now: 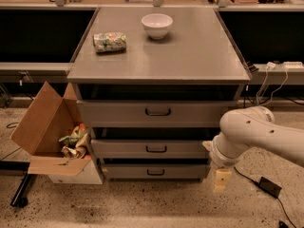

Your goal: Open middle drawer

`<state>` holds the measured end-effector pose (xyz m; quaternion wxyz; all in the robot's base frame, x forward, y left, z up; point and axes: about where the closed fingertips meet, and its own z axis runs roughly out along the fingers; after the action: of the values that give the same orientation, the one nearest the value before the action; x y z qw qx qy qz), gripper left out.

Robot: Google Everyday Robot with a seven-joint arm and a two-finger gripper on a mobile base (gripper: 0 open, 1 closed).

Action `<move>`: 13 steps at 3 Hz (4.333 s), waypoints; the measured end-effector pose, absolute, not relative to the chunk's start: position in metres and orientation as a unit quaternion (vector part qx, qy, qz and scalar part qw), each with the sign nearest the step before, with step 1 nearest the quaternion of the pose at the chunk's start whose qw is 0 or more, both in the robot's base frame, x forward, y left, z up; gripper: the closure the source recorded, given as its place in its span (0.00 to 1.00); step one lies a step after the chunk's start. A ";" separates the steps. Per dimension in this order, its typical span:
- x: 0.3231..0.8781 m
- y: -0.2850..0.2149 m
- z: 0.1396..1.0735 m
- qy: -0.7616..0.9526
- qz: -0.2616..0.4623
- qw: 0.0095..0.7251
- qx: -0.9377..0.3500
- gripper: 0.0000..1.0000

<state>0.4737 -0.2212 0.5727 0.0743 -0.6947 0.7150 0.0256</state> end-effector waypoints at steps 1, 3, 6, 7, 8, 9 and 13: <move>0.474 -0.221 0.573 0.715 0.026 0.074 -0.695 0.00; 0.522 -0.198 0.508 0.674 0.012 0.089 -0.734 0.00; 0.607 -0.203 0.447 0.690 0.012 0.162 -0.706 0.00; 0.623 -0.207 0.433 0.700 0.017 0.169 -0.693 0.00; 0.635 -0.203 0.416 0.705 0.033 0.169 -0.688 0.00; 0.635 -0.204 0.407 0.708 0.057 0.163 -0.685 0.16; 0.596 -0.208 0.420 0.698 0.122 0.162 -0.687 0.00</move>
Offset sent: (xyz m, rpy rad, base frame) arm 0.0458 0.0268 -0.0643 -0.0651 -0.0382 0.1102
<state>0.5958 -0.2079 0.4202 0.1617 -0.6868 0.6980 0.1221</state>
